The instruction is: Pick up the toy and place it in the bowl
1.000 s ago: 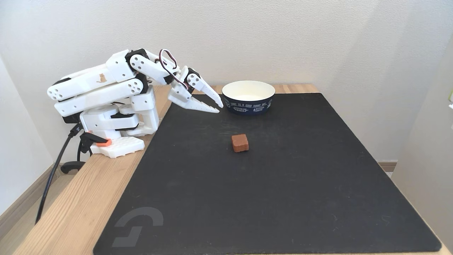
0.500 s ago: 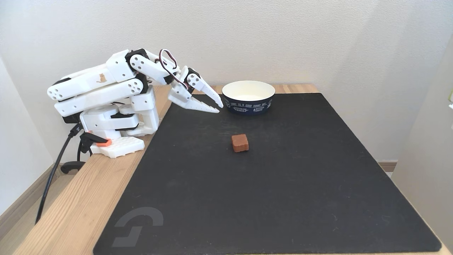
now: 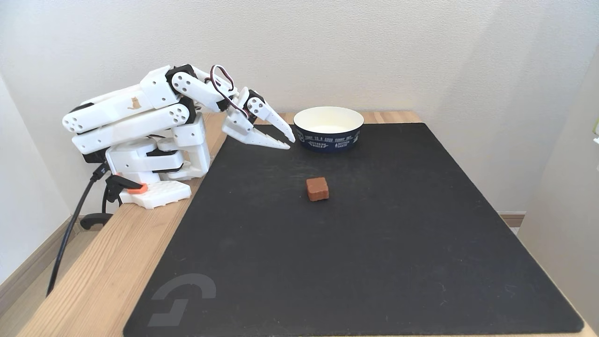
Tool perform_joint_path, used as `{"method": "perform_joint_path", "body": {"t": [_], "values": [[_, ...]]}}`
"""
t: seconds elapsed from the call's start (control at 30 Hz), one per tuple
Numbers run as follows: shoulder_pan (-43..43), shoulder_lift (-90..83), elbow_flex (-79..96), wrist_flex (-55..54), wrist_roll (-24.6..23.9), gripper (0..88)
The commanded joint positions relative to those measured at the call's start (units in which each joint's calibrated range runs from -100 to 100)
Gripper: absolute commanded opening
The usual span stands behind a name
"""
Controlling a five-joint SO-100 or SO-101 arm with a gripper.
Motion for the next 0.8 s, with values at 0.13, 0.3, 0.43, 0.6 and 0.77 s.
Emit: {"method": "perform_joint_path", "body": {"t": [0.13, 0.3, 0.43, 0.6, 0.77], "values": [[0.54, -0.67, 0.78, 0.28, -0.20, 5.4], [0.54, -0.67, 0.78, 0.28, -0.04, 5.4], [0.54, -0.67, 0.78, 0.28, -0.14, 5.4], [0.12, -0.67, 0.78, 0.20, 0.12, 5.9], [-0.13, -0.67, 0.78, -0.14, 0.12, 7.2]]}}
